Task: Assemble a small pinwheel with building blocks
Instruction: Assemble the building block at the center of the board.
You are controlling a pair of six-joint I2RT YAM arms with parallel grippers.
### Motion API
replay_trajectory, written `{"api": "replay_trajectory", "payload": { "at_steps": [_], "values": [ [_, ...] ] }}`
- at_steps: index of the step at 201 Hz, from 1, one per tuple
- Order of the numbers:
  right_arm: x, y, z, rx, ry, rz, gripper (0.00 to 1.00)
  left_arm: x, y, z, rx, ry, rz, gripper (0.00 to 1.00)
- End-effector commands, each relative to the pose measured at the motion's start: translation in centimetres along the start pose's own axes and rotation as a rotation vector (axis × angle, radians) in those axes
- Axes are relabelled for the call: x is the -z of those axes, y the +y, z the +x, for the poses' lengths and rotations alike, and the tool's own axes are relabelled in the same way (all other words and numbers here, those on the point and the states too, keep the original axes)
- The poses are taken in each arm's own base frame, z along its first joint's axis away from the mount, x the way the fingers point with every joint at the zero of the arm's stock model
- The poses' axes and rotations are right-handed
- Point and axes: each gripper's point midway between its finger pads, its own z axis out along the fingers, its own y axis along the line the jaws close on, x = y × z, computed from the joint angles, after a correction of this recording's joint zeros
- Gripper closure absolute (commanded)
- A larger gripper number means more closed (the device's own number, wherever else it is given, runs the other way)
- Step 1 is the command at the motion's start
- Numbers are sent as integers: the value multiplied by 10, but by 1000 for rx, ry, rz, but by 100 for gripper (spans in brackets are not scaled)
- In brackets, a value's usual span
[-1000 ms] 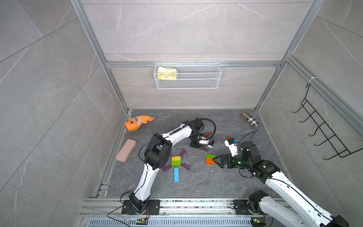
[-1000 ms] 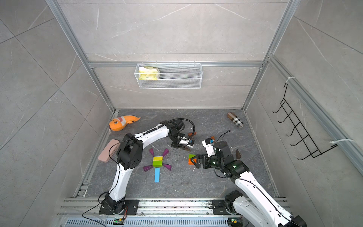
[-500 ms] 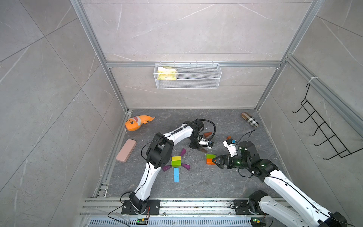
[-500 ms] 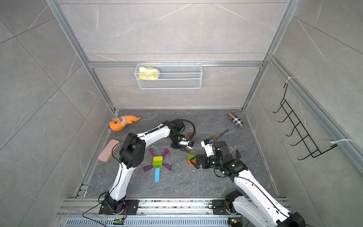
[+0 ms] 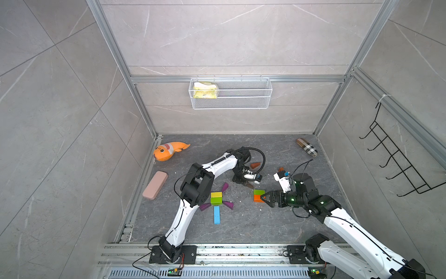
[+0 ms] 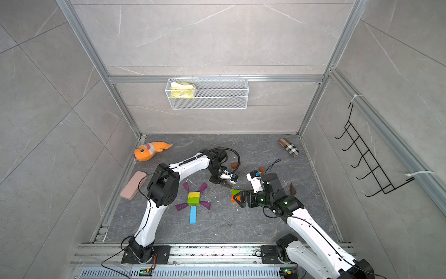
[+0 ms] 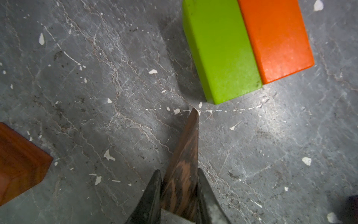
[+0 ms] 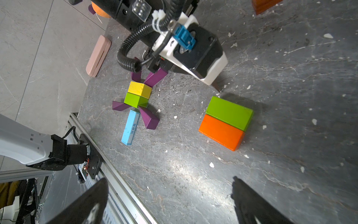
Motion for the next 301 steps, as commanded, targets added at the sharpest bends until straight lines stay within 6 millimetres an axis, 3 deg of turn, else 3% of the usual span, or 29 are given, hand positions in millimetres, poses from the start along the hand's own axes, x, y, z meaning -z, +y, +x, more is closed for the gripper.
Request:
{"api": "replay_trajectory", "payload": {
  "at_steps": [1,133,186,234,301],
  "values": [
    [0,2,-1,18,1,-10,0,-1,-3,-7,-33,-7,22,75],
    [0,3,0,19,7,-17,0,-3,4,-11,-4,-10,-1,66],
    [-3,1,0,22,16,-14,0,15,10,-23,15,-54,-73,57],
    [-5,0,-1,26,24,-5,0,47,23,-37,86,-156,-203,52],
    [1,-2,-11,24,-20,30,0,91,37,-27,343,-194,-428,53]
  ]
}}
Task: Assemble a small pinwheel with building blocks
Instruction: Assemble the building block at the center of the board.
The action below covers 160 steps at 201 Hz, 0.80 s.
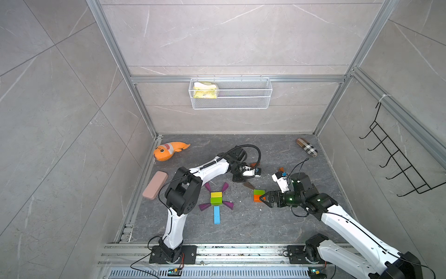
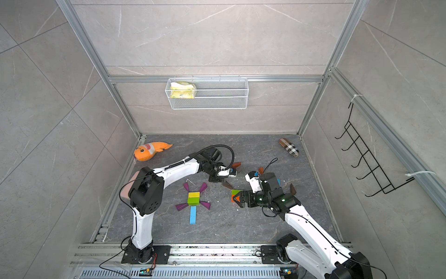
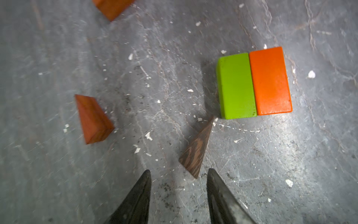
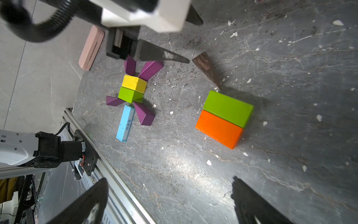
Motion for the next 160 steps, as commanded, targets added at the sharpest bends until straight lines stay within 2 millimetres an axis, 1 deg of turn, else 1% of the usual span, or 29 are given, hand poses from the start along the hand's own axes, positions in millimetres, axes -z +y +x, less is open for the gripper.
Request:
{"api": "replay_trajectory", "payload": {
  "at_steps": [1,14,35,61,78,103,124,160],
  "values": [
    [11,5,-16,26,-64,15,0,24,29,-16,139,-48,-148,54],
    [14,4,-20,28,-81,34,0,27,32,-12,222,-28,-169,57],
    [15,2,-27,30,-79,56,0,26,22,-5,310,-19,-167,64],
    [10,3,-28,25,-50,51,0,19,8,6,361,3,-179,64],
    [8,0,-26,24,-50,57,0,12,-3,10,364,19,-160,64],
    [8,-2,-23,24,-42,64,0,2,-13,17,358,49,-150,64],
    [8,-2,-22,27,-38,65,0,-6,-14,20,351,61,-148,64],
    [8,-2,-22,25,-35,66,0,-17,-10,25,344,79,-152,64]
  ]
}}
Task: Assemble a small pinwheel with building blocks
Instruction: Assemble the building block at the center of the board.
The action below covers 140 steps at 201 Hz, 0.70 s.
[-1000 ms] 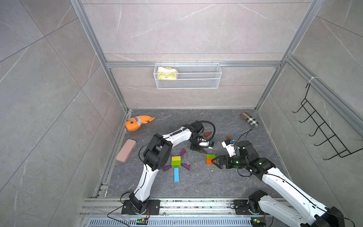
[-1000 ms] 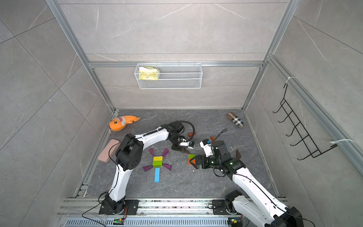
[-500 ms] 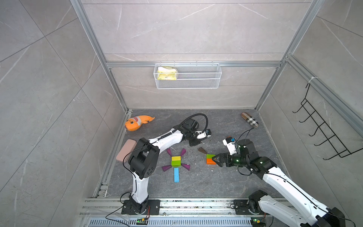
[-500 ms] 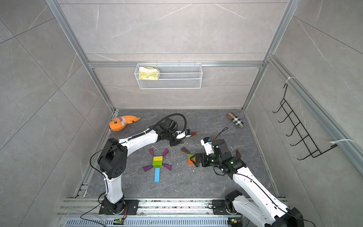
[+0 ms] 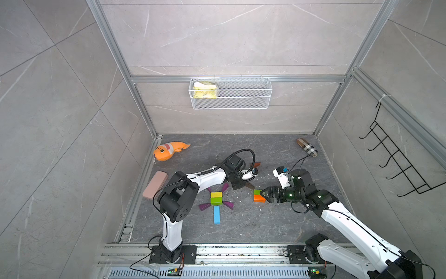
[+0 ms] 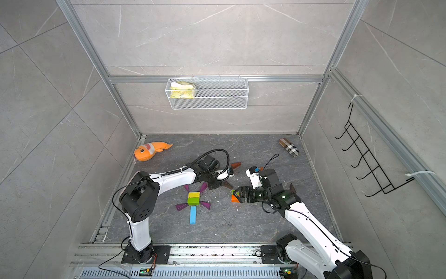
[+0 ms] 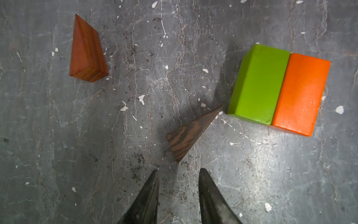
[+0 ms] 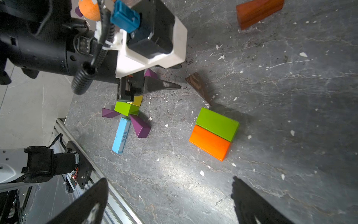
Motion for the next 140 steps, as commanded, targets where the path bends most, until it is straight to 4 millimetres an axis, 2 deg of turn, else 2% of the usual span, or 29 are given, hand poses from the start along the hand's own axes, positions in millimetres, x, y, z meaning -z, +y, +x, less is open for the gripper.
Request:
{"api": "replay_trajectory", "payload": {
  "at_steps": [1,70,104,140],
  "values": [
    [2,-2,0,9,7,14,0,-5,10,-9,1,-18,-32,64],
    [1,-3,0,10,13,22,0,-14,-1,-9,-17,-24,31,67],
    [-2,-5,0,12,20,26,0,-21,4,-4,-10,5,10,68],
    [-2,-4,1,14,20,22,0,-26,7,-7,-7,-4,3,68]
  ]
}}
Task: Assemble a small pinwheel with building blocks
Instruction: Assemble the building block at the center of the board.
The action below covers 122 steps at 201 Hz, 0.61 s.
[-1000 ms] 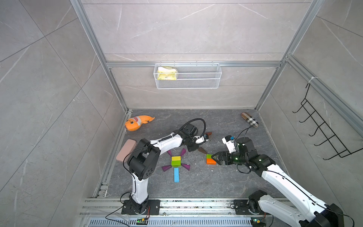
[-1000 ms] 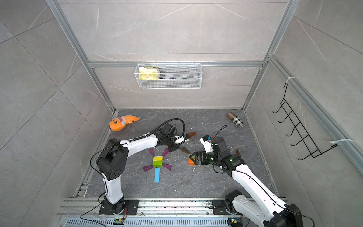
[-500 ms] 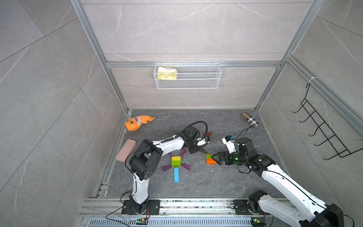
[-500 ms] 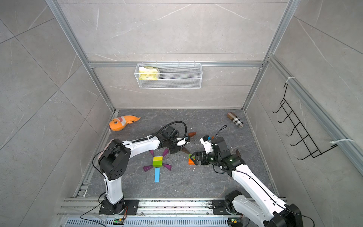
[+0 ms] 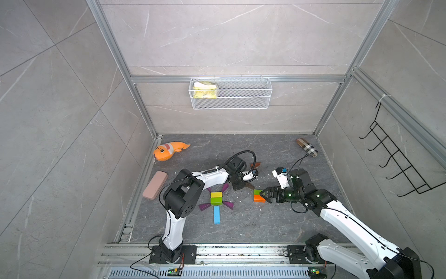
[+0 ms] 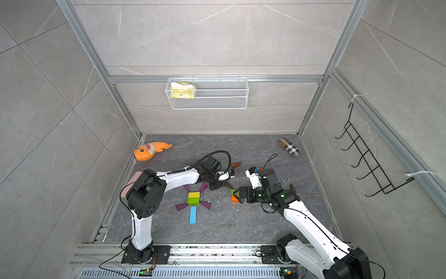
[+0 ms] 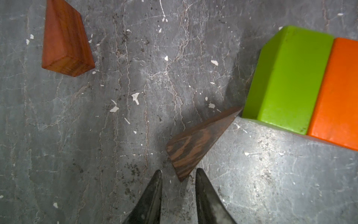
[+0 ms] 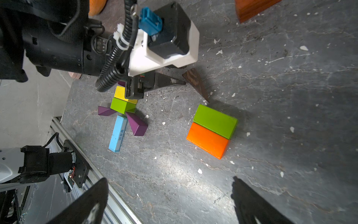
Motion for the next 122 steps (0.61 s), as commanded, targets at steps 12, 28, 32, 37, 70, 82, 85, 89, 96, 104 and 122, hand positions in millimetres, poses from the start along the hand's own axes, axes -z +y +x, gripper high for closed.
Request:
{"api": "replay_trajectory", "payload": {
  "at_steps": [12,28,32,37,70,82,85,89,96,104,122],
  "values": [
    [2,-1,-2,22,-4,10,0,-3,7,-16,-10,-40,-8,68],
    [2,0,-2,21,-1,10,0,-5,8,-17,-11,-42,-9,68],
    [2,0,-2,21,-1,9,0,-5,8,-18,-12,-42,-8,68],
    [1,-1,-2,20,2,9,0,-5,8,-18,-14,-44,-7,68],
    [1,0,-3,20,0,7,0,-6,7,-17,-20,-38,-1,68],
    [1,-1,-2,20,0,8,0,-7,6,-16,-21,-35,8,68],
    [1,0,-2,20,1,8,0,-7,5,-15,-22,-35,12,68],
    [1,-1,-2,19,3,9,0,-7,4,-16,-23,-36,14,68],
    [1,-1,-2,19,1,9,0,-7,3,-15,-22,-36,20,68],
    [1,-1,-2,20,3,8,0,-7,1,-15,-22,-38,29,68],
    [0,-1,-2,20,4,8,0,-8,-3,-15,-16,-46,44,68]
  ]
}}
